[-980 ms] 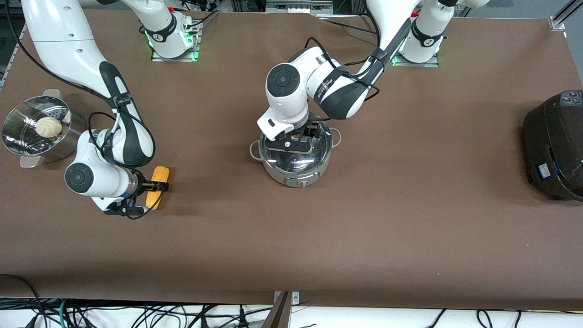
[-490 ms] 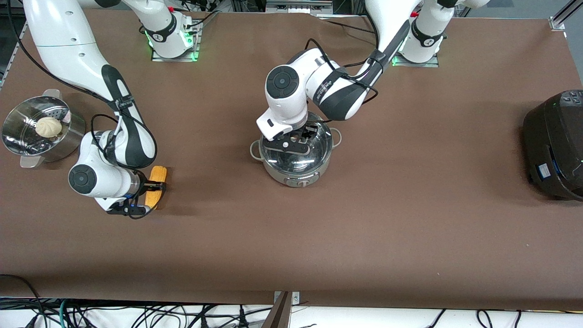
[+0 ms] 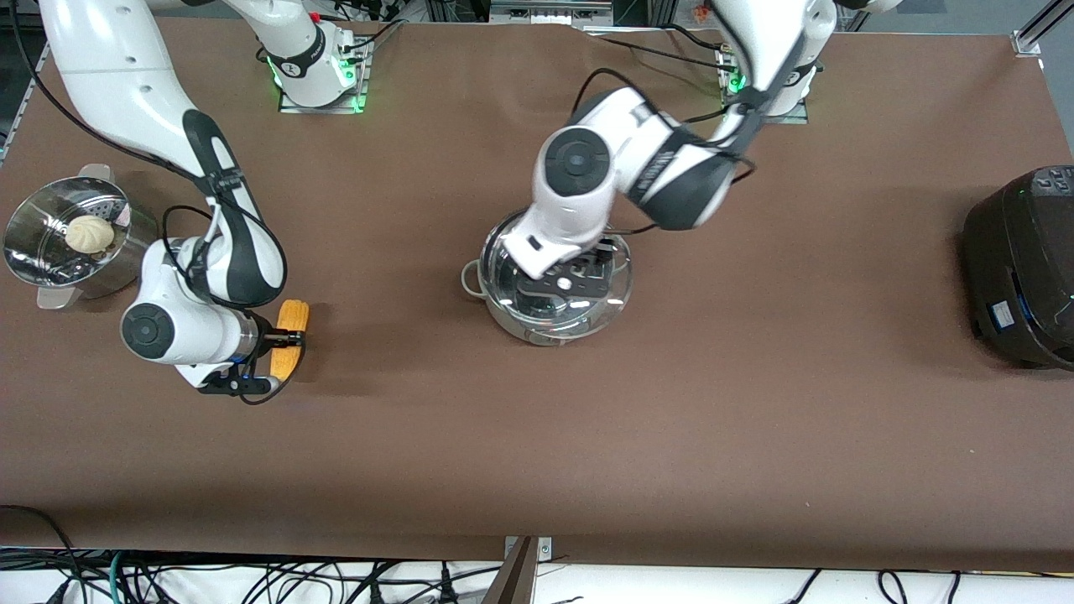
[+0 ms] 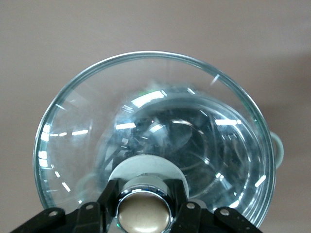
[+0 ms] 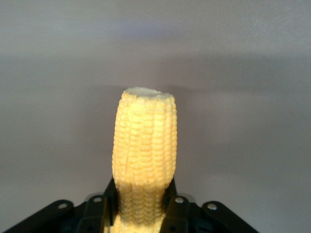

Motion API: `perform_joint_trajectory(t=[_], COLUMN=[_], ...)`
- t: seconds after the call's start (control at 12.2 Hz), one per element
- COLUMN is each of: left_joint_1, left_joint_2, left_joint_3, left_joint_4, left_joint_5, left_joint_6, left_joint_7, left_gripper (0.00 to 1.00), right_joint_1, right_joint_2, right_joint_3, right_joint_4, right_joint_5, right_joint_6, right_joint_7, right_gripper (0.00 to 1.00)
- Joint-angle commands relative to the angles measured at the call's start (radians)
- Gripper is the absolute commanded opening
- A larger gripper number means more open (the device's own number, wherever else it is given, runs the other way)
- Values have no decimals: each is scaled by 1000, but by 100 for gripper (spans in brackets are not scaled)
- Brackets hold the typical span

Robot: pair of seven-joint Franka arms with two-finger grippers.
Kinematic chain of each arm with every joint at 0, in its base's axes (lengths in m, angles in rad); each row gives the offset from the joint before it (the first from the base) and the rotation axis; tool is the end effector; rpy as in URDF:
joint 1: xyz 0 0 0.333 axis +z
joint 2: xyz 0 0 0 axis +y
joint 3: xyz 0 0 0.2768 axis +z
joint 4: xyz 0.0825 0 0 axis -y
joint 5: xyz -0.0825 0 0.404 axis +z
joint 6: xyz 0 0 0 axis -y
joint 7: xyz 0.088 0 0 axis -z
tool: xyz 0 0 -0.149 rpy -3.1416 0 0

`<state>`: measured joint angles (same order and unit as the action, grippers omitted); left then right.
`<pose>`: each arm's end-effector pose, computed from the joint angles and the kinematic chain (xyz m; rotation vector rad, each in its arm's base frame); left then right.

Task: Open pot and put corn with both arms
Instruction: 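Lift the lid aside with the left gripper while the right gripper carries corn over pot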

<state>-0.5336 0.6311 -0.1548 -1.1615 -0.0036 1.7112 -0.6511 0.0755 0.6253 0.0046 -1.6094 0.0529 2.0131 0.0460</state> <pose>0.5680 -0.4387 0.3478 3.1072 -0.0165 -0.1830 0.6486 0.0571 0.1606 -3.0883 -0.0086 0.3476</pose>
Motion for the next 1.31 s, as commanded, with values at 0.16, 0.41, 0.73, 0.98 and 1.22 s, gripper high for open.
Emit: perform_joint_trajectory(t=[0.16,0.41,0.73,0.98,1.22], left_joint_1=[237,412,515,540,543], left_joint_2=[-142,-146,-154,-146,-268], left_joint_3=[8,1,1,0,-2], left_joint_4=[15,-163,-566,-771,-707], left_joint_5=[8,97,128,137,125], left_joint_6=[-292,-164,291,584,422], left_joint_7=[380,638,734,729,734], left_gripper=[0,1,3,40,100], right_joint_1=[0,80,332,444,457], right_joint_2=[-243,-193,-69,49,128], right_joint_3=[140,356,354,354,354], right_joint_4=[95,193,243,243,243], right_joint_5=[93,52,-33,-152,-192], right_joint_6=[-295,-245,-78,48,111], right_joint_7=[79,528,715,843,861], right_gripper=[0,0,0,0,0])
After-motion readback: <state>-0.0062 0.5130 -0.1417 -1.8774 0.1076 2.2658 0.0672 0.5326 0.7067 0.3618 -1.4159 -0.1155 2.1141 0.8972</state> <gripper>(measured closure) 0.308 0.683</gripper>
